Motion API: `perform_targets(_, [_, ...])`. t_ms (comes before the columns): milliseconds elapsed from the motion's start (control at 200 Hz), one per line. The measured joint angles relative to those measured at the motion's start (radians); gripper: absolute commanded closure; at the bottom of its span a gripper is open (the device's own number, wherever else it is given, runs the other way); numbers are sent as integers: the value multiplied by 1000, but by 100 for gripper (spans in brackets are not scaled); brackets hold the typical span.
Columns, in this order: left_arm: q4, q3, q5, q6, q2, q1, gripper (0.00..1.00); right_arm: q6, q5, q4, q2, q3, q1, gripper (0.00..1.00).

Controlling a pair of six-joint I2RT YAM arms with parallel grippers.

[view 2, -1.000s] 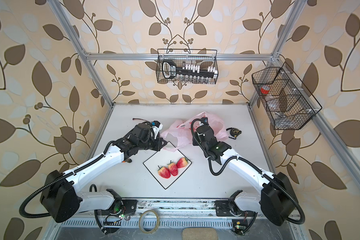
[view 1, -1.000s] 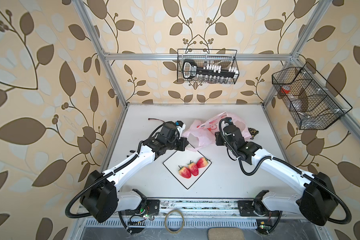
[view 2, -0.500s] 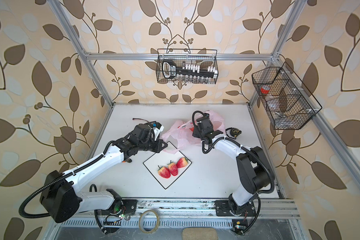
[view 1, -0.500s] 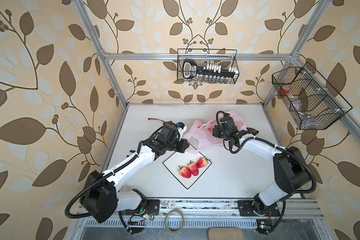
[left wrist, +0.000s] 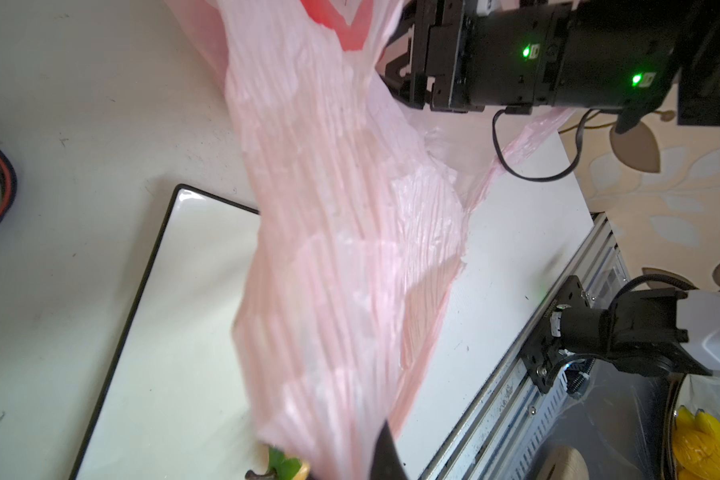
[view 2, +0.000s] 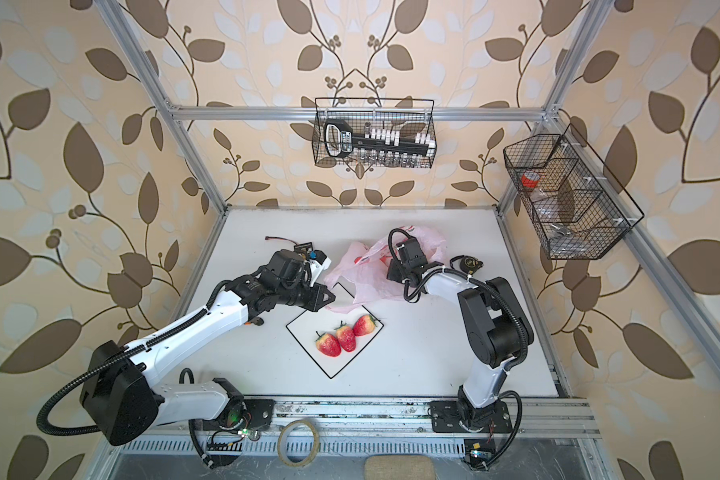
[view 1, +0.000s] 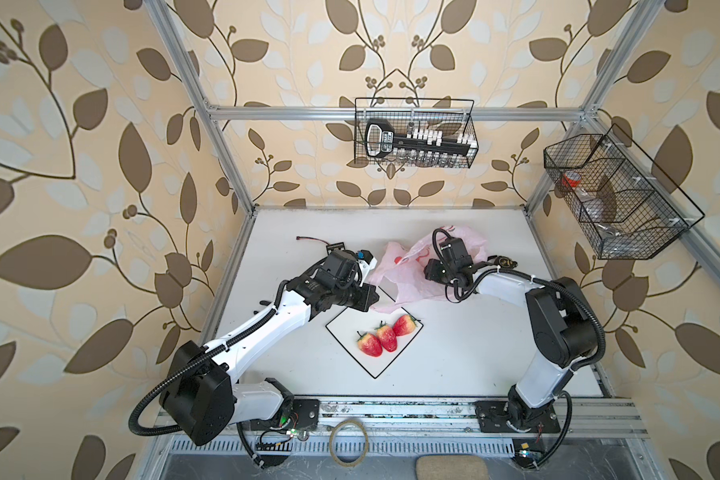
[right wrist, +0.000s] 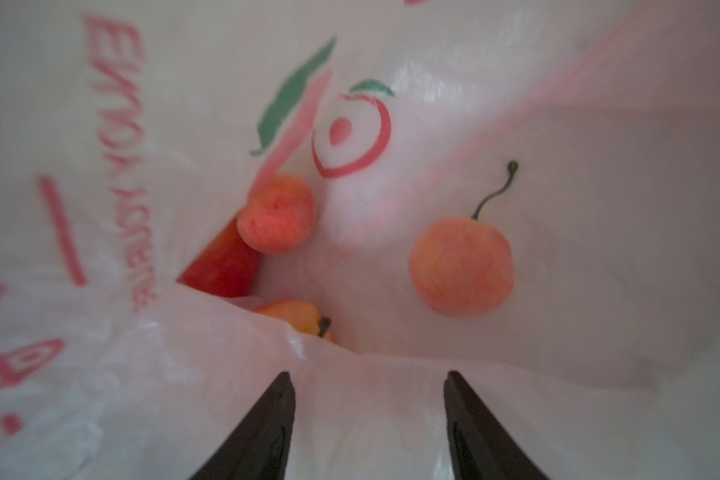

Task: Take the fake fruits out of the plastic bag
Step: 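Lower the right gripper into the bag toward the peaches, then reach deeper into the bag and grasp a fourth fake strawberry with the right gripper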

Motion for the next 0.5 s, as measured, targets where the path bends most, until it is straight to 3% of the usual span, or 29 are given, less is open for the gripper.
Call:
perform_targets(215, [-47,0,-1,2,1,0,100,-35,-16,-25,-6,-53,0,39])
perform_targets(500, [-106,19,-14,8,45,0,100,-14,-23,-27,-51,-1,-6,39])
